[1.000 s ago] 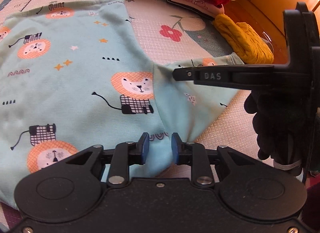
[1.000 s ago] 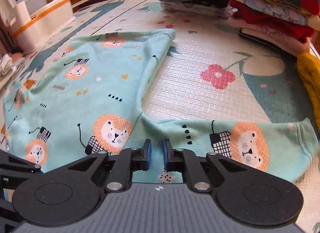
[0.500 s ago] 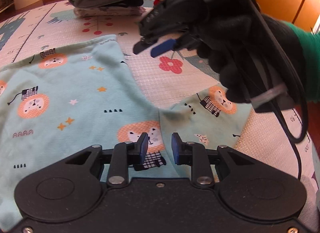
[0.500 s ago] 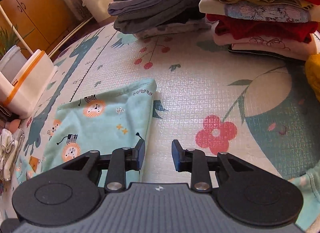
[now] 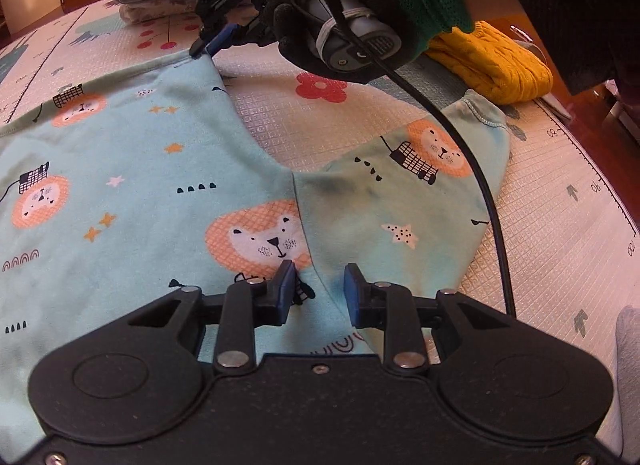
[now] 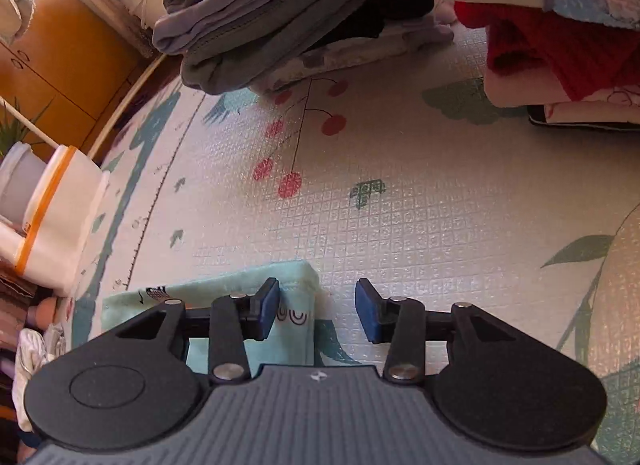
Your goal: Fold clothes
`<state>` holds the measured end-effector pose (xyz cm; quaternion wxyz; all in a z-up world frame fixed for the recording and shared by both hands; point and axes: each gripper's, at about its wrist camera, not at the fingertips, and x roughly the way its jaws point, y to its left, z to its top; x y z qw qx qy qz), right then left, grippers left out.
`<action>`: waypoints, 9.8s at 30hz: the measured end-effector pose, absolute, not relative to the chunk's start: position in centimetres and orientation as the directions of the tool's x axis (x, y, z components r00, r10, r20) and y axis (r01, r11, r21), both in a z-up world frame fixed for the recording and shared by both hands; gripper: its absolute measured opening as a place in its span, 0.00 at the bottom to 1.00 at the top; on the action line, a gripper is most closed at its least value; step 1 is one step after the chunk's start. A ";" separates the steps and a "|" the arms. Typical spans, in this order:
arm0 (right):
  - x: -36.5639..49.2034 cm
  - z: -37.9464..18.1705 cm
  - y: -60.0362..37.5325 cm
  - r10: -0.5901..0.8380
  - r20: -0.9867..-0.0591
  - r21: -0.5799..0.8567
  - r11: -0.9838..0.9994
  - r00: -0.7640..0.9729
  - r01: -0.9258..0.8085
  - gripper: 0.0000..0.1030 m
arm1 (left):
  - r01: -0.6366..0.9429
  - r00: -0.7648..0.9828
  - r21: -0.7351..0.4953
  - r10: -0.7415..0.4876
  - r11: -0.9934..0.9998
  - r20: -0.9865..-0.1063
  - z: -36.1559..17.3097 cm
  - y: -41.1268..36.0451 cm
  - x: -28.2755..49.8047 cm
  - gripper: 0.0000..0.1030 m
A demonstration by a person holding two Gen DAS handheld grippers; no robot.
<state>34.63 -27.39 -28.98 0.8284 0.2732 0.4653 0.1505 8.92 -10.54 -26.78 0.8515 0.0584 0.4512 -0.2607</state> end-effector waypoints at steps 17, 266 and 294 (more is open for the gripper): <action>36.9 -27.4 -26.2 0.407 -0.728 0.439 0.895 0.552 -0.081 0.19 | 0.501 0.461 -0.090 -0.353 0.861 -0.814 -26.9 -11.8 9.3 0.24; 7.6 -27.1 -45.2 0.453 -0.706 0.624 0.761 0.544 0.176 0.42 | 0.347 0.516 0.003 -0.188 0.938 -0.836 -27.1 -10.4 3.7 0.19; 9.8 -30.3 -50.0 0.275 -0.627 0.675 0.659 0.729 0.332 0.21 | 0.424 0.520 -0.113 -0.344 0.899 -0.782 -22.3 -14.8 6.2 0.19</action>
